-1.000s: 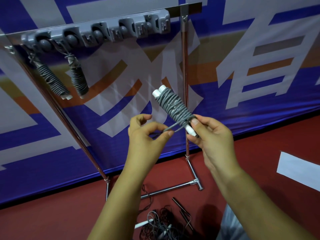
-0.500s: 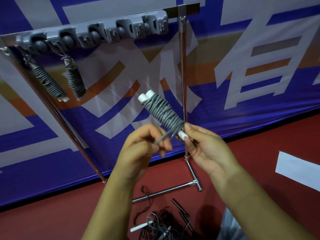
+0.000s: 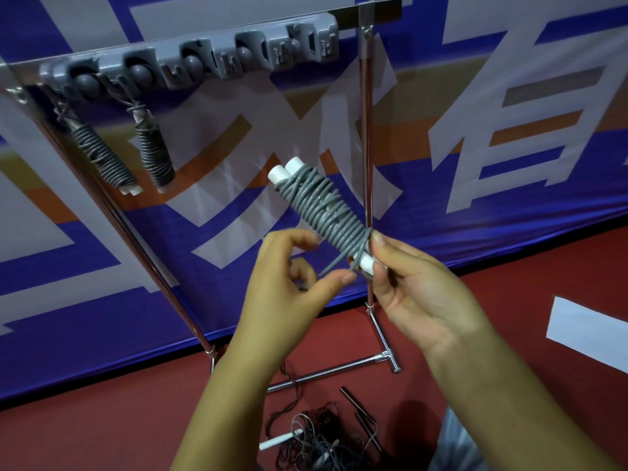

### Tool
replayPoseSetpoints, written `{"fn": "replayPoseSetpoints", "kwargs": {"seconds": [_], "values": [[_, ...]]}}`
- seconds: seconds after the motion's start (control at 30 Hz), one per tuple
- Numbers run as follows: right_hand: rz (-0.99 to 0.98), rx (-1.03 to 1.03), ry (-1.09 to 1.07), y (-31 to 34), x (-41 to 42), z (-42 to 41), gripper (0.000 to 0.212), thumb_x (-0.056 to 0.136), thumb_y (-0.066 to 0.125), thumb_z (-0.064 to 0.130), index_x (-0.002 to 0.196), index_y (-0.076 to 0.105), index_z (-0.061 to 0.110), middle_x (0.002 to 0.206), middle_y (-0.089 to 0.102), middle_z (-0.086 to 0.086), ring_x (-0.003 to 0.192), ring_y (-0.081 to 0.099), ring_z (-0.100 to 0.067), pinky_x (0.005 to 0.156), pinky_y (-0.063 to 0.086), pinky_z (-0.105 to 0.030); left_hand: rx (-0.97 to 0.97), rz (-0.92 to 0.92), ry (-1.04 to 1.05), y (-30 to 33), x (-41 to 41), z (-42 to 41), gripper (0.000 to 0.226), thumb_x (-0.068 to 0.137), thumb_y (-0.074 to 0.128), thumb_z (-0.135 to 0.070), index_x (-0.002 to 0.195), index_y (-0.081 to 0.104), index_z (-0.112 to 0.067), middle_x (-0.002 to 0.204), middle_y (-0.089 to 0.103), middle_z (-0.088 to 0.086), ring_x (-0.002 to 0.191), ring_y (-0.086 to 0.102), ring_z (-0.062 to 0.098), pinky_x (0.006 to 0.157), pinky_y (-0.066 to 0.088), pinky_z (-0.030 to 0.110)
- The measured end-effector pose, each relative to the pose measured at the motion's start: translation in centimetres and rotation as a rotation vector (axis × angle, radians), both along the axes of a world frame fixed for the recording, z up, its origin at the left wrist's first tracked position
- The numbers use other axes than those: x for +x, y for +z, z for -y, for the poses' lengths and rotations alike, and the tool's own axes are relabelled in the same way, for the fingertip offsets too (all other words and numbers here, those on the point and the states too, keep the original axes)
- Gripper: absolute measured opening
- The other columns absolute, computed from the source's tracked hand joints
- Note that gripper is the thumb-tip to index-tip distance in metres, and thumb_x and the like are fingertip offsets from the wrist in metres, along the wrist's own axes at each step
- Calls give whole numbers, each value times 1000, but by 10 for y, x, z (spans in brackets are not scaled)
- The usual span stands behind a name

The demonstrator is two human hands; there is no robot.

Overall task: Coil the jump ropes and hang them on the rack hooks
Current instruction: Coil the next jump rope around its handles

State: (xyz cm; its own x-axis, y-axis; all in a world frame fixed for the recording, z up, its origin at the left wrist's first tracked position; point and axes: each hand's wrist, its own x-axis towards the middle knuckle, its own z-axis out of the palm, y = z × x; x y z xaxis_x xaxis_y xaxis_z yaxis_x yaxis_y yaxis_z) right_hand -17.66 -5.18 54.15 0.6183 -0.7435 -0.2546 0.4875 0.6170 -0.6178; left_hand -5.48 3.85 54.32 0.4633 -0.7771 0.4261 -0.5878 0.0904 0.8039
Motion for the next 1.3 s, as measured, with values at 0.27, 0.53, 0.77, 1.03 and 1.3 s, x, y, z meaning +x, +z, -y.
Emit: {"fn": "replayPoseSetpoints", "kwargs": {"seconds": [0.27, 0.53, 0.77, 1.03, 1.3], "values": [[43, 115, 102, 4, -4, -6, 22, 66, 66, 15, 81, 75, 2, 90, 71, -12, 68, 62, -7, 41, 45, -8, 159, -69, -272, 5, 14, -4, 14, 75, 77, -25, 66, 67, -22, 78, 56, -12, 69, 51, 7, 67, 43, 19], [47, 181, 253, 19, -10, -16, 15, 65, 63, 9, 70, 73, -1, 83, 70, -17, 59, 66, -16, 35, 43, -9, 61, -56, -383, 13, 29, -5, 16, 67, 72, -35, 67, 64, -21, 79, 55, -7, 73, 52, 13, 69, 45, 22], [-9, 303, 389, 9, -8, -8, 17, 68, 64, 11, 76, 74, 0, 78, 67, -15, 51, 64, -17, 29, 38, -11, 15, -69, -438, 6, 28, 1, 11, 66, 76, -24, 67, 70, -14, 75, 62, -1, 69, 58, 5, 66, 46, 17], [-223, 21, 332, -14, 4, -2, 13, 73, 70, 22, 75, 65, 10, 60, 59, -1, 45, 57, -8, 32, 34, -12, 55, 14, -363, 7, 24, 2, 21, 69, 74, -28, 61, 61, -13, 82, 60, 0, 78, 59, 22, 68, 49, 35], [-352, -937, -124, -10, 1, -3, 41, 87, 64, 4, 109, 53, 37, 109, 66, 9, 104, 62, -2, 88, 49, -20, 263, 338, -150, 2, 17, 8, 22, 67, 67, -36, 63, 62, -15, 81, 57, -4, 65, 55, 11, 58, 47, 30]]}}
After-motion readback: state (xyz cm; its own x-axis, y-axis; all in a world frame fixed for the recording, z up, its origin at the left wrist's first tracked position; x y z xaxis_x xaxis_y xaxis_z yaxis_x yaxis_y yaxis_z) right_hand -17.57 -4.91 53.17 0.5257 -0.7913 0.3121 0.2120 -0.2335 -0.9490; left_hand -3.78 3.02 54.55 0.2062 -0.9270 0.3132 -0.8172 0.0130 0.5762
